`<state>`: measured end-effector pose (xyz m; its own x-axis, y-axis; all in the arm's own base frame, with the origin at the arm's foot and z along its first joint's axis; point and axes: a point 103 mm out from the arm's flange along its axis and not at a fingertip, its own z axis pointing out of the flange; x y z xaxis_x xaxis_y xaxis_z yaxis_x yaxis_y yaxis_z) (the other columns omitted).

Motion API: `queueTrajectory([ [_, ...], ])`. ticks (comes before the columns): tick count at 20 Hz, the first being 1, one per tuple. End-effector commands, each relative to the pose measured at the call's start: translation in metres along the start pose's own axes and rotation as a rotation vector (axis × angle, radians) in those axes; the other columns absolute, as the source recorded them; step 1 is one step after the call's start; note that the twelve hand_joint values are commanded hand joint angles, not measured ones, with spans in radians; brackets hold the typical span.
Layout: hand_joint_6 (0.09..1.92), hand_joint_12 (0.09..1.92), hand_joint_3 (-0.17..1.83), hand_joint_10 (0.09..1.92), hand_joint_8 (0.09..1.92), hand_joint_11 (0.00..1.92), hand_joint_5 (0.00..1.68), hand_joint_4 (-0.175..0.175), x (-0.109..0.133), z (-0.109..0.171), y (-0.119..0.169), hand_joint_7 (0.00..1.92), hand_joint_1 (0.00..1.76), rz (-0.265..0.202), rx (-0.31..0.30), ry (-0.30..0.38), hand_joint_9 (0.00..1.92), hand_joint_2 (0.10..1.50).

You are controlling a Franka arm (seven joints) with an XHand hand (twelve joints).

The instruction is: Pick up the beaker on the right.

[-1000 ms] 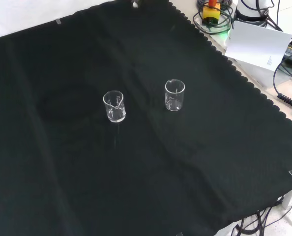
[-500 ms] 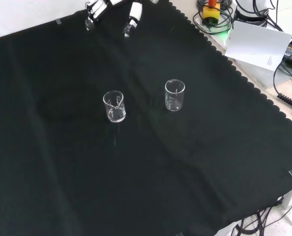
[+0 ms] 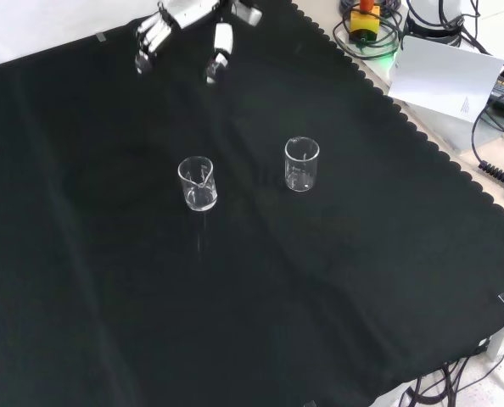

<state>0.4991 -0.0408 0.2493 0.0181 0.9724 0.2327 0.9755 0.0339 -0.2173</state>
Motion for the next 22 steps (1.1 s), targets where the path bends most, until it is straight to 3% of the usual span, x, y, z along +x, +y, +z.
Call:
queueTrajectory([
  [1,0.09,1.44,0.51,0.7,0.7,0.0,0.34,-0.036,0.017,0.058,0.046,0.27,0.69,-0.126,0.009,0.092,0.4,0.68],
  [6,0.09,1.44,0.51,0.69,0.7,0.0,0.35,-0.037,0.015,0.079,0.052,0.28,0.71,-0.195,0.027,0.153,0.41,0.66],
  [9,0.09,1.44,0.52,0.68,0.7,0.0,0.36,-0.037,0.012,0.091,0.052,0.28,0.76,-0.214,-0.008,0.191,0.42,0.63],
  [17,0.09,1.44,0.56,0.64,0.69,0.02,0.39,-0.04,0.009,0.112,0.065,0.29,0.81,-0.237,0.043,0.241,0.43,0.58],
  [22,0.09,1.44,0.57,0.64,0.69,0.01,0.39,-0.04,0.012,0.12,0.072,0.29,0.82,-0.296,0.041,0.284,0.43,0.57],
])
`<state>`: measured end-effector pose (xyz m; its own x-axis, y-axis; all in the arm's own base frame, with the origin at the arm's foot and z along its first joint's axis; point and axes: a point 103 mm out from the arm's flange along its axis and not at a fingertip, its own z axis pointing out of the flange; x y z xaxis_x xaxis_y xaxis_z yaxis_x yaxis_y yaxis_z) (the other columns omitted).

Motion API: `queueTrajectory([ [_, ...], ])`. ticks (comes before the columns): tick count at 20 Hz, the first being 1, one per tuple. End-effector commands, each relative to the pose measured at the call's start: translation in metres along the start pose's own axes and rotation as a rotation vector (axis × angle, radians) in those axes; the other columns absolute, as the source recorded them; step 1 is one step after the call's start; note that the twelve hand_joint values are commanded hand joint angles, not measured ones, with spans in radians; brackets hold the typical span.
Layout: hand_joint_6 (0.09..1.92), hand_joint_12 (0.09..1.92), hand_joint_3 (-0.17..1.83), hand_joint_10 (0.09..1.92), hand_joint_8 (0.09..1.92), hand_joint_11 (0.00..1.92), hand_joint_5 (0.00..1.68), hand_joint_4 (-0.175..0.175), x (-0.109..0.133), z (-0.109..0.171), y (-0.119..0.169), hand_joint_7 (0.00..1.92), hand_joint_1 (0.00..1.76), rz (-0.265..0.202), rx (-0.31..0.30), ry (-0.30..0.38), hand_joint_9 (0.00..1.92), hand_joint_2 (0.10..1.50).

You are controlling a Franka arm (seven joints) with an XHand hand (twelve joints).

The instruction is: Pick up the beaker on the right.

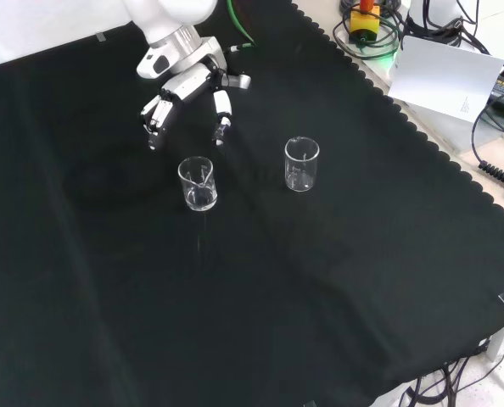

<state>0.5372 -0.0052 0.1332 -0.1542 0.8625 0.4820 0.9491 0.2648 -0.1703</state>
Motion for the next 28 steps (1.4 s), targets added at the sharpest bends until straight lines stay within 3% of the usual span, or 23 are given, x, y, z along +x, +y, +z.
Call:
queueTrajectory([
  [1,0.09,1.42,0.57,0.63,0.68,0.01,0.38,-0.036,0.0,0.013,0.011,0.26,0.84,-0.076,0.006,0.062,0.4,0.57],
  [10,0.09,1.37,0.6,0.61,0.64,0.0,0.37,-0.022,0.005,0.036,0.017,0.15,0.84,-0.159,0.037,0.094,0.29,0.54],
  [17,0.09,1.38,0.6,0.64,0.66,0.0,0.43,-0.02,-0.006,0.044,0.023,0.21,0.86,-0.165,0.002,0.191,0.35,0.53],
  [28,0.09,1.42,0.61,0.63,0.66,0.01,0.51,-0.026,-0.006,0.059,0.029,0.29,0.92,-0.177,-0.006,0.252,0.42,0.51],
])
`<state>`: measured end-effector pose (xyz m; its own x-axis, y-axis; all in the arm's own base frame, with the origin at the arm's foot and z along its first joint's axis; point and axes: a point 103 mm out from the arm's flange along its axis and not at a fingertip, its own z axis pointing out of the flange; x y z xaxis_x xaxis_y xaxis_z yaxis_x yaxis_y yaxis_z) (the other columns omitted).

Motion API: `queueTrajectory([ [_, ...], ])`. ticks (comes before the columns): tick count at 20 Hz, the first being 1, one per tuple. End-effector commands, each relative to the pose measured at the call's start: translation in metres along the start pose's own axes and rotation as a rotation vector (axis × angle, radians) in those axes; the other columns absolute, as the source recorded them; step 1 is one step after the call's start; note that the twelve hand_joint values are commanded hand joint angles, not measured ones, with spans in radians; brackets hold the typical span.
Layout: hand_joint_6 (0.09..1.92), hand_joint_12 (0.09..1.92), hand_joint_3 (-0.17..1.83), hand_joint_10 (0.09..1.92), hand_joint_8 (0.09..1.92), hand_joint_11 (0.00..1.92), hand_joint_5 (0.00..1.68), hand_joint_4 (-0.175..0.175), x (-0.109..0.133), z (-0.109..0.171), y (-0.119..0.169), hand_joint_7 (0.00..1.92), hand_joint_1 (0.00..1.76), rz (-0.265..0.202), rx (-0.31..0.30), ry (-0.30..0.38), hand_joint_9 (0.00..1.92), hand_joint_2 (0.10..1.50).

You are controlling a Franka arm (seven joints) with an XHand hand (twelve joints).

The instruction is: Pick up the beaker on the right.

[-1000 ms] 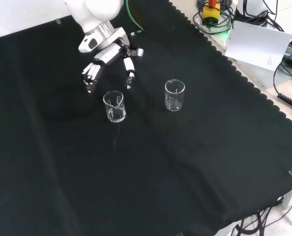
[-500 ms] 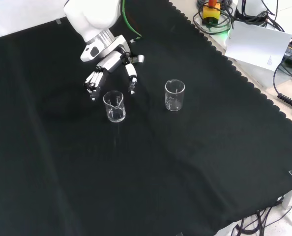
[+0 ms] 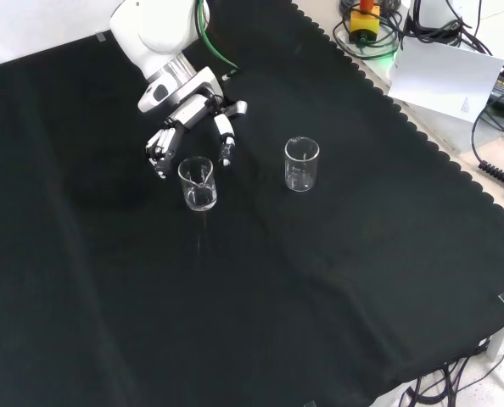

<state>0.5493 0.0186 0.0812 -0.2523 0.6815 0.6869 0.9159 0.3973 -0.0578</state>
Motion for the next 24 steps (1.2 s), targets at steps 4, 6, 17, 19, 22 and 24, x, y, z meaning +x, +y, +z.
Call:
queueTrajectory([
  [4,0.09,1.41,0.62,0.62,0.66,0.02,0.52,-0.026,-0.007,0.012,0.001,0.29,0.92,0.01,0.003,0.035,0.42,0.5],
  [6,0.09,1.41,0.62,0.62,0.66,0.02,0.52,-0.026,-0.008,0.015,0.001,0.29,0.92,0.015,-0.009,0.051,0.43,0.51],
  [17,0.15,1.39,0.67,0.58,0.65,0.07,0.57,-0.023,-0.003,0.026,0.01,0.35,1.01,-0.013,-0.034,0.135,0.48,0.51],
  [19,0.19,1.39,0.68,0.57,0.64,0.07,0.56,-0.021,-0.003,0.028,0.011,0.36,1.03,-0.014,-0.041,0.156,0.49,0.51],
  [22,0.46,1.38,0.7,0.56,0.64,0.09,0.51,-0.017,-0.004,0.03,0.013,0.37,1.05,-0.014,-0.045,0.171,0.51,0.51],
  [24,0.64,1.38,0.72,0.55,0.64,0.1,0.49,-0.016,-0.006,0.031,0.014,0.39,1.06,-0.012,-0.046,0.185,0.53,0.51],
])
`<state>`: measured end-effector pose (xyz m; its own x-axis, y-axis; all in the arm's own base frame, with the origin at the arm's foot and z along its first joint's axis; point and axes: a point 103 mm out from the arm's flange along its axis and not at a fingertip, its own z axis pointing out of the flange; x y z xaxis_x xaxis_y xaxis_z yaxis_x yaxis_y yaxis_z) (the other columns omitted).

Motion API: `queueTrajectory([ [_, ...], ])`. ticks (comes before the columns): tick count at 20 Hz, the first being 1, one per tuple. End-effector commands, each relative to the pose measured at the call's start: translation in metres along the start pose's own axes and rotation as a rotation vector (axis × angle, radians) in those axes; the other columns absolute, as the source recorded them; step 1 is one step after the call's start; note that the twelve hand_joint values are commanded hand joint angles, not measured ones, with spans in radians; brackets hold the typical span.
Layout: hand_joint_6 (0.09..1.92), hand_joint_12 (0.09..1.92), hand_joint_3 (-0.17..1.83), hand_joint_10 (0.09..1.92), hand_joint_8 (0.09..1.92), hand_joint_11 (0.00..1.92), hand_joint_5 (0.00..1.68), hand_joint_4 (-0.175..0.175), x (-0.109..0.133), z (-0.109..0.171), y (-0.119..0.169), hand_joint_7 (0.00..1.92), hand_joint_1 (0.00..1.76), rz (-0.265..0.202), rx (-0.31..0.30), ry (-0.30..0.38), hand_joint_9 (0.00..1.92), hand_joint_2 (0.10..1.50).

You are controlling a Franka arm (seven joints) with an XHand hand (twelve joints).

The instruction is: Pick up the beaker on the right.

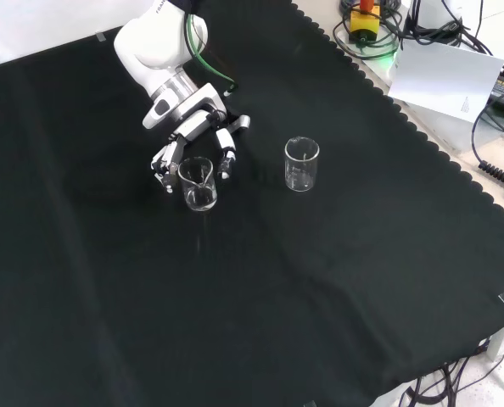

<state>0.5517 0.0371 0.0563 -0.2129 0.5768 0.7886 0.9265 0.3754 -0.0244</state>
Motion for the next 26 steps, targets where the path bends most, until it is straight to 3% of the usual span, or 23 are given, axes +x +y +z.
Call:
queueTrajectory([
  [1,0.69,1.38,0.72,0.56,0.64,0.1,0.48,-0.015,-0.002,0.002,0.003,0.4,1.06,-0.003,-0.006,0.037,0.53,0.5],
  [15,0.8,1.37,0.75,0.56,0.65,0.12,0.45,-0.011,-0.004,0.012,0.008,0.4,1.07,-0.007,-0.008,0.126,0.54,0.5],
  [26,0.74,1.38,0.75,0.57,0.65,0.13,0.36,-0.011,-0.003,0.016,0.01,0.37,1.08,-0.013,0.0,0.18,0.55,0.5],
])
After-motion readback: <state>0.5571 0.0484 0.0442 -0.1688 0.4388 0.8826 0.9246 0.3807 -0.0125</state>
